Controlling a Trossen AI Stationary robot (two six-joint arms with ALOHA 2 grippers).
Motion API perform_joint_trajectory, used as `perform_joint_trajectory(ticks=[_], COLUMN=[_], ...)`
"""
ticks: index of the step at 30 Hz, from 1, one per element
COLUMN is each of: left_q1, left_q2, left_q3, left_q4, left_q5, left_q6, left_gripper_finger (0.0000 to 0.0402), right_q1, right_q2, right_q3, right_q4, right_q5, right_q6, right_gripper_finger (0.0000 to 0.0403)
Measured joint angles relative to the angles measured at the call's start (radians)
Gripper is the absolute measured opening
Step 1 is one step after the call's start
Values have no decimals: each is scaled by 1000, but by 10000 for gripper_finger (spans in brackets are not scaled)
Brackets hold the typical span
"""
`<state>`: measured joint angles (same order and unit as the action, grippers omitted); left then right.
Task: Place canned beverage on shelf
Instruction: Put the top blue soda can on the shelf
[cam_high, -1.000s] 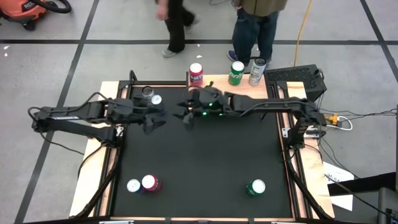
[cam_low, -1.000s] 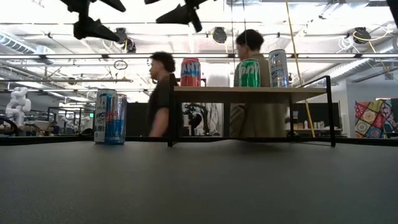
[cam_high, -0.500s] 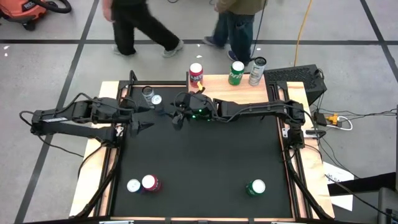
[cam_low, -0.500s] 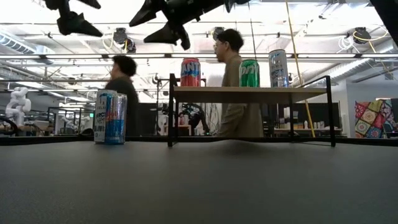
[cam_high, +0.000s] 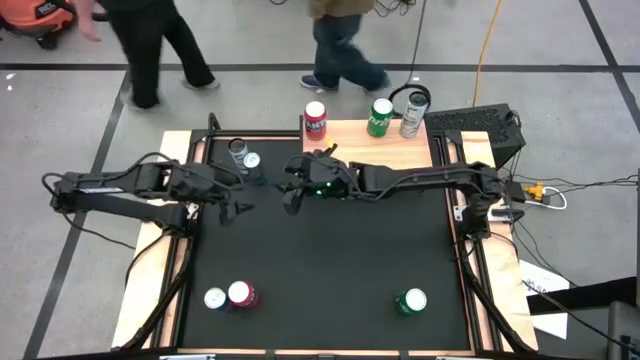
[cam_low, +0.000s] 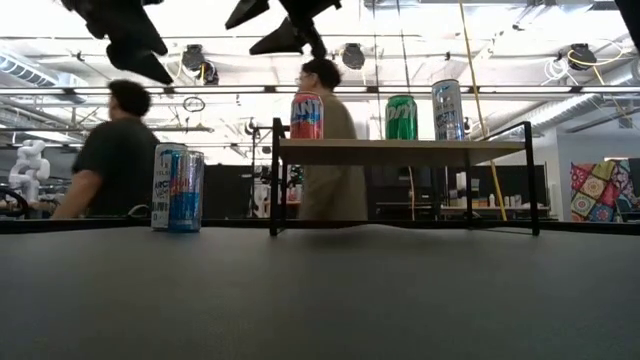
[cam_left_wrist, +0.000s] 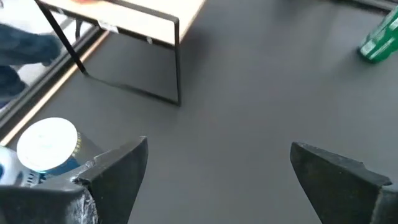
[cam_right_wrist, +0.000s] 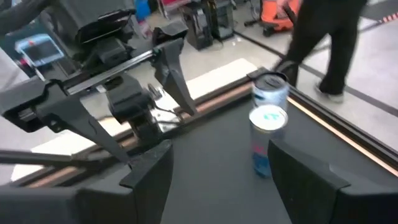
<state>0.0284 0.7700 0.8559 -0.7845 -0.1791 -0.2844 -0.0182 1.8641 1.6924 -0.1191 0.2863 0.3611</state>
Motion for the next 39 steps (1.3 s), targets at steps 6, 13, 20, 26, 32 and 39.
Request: perform_joint_trajectory(ticks=[6,13,20,26,32,39], left_q1=[34,128,247,341,440,527], left_q2=[134,301,430,512,553,595], left_q3=[33,138,239,321,360,361], left_q4=[8,14,-1,-100,-171,-239], left_q5=[-1,88,158,178,178,197], left_q6=[50,188,261,354,505,638], left_gripper_finger=[373,314,291,290,290,290], right_q1=[-14,-18,-18,-17,-13,-13], right_q2=[-84,-160,-230,-284,-305,-297], right_q3=[0,0,0,0,0,0], right_q4=[-168,-292,-363,-445,-507,-564], right_q5=[1,-2,-3,-3,-2,-2], right_q6=[1,-4,-5,27,20,9], right_gripper_finger=[247,247,247,247,247,247])
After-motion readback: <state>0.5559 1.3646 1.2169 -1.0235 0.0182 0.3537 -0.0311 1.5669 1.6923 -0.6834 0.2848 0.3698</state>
